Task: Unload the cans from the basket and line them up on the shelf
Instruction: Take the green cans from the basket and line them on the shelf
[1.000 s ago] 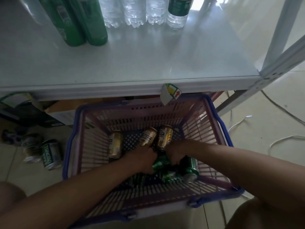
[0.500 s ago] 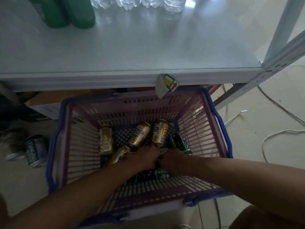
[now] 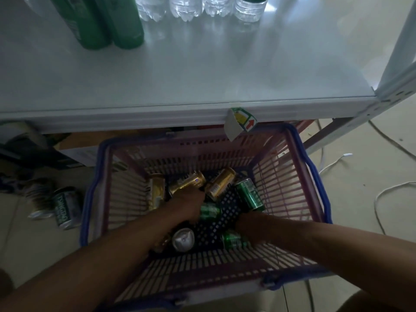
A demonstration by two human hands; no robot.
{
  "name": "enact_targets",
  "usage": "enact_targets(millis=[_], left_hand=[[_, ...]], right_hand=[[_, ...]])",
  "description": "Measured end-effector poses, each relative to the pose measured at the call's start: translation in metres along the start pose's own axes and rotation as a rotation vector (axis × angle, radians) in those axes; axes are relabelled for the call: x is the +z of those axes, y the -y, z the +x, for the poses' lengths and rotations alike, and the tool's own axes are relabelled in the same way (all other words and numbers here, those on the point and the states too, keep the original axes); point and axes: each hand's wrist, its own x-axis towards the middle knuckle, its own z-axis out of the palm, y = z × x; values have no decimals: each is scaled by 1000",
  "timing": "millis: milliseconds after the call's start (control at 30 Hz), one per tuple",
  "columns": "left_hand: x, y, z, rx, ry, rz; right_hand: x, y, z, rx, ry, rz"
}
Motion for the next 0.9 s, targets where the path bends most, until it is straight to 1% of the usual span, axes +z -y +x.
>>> enact_targets(millis=[100,133,167,300,400,467,533,600,633,700,767,900], left_hand=[[-12,31,-12,-58,2,-20],[-13,42,-15,-68,0,-57],[-14,51,-19,-63,-6,-102],[-26,77,-35,1,-18,-189],[-37,87,-48,-1,-5,-252],[-40,96,-56,3,-27,-284],[-45,102,-65,-5,-55,-311],[-54,106,-76,-14,-69,-305],[-59,105,-83,-7,-72,-284],[-75,102,-99,1,-91,-244],[-92,101,-115,18,-126,-218],[-131,103,-151,100,-177,-218]], right_hand=[[-26,-2,-15,-48,60,-47],[-33,-2,-19,-47,46,-39],[-37,-2,-26,-24,42,-28],[-57,-8,-33,-62,28,-51],[-82,-5,-44,-86,-26,58],[-106,1,-67,-94,-92,159],[-131,10,-96,-126,-217,236],[-154,16,-119,-204,-378,309],[-163,18,-127,-261,-460,384],[-177,20,-142,-348,-570,512],[-188,20,-153,-404,-630,575],[-202,19,-170,-495,-671,765]])
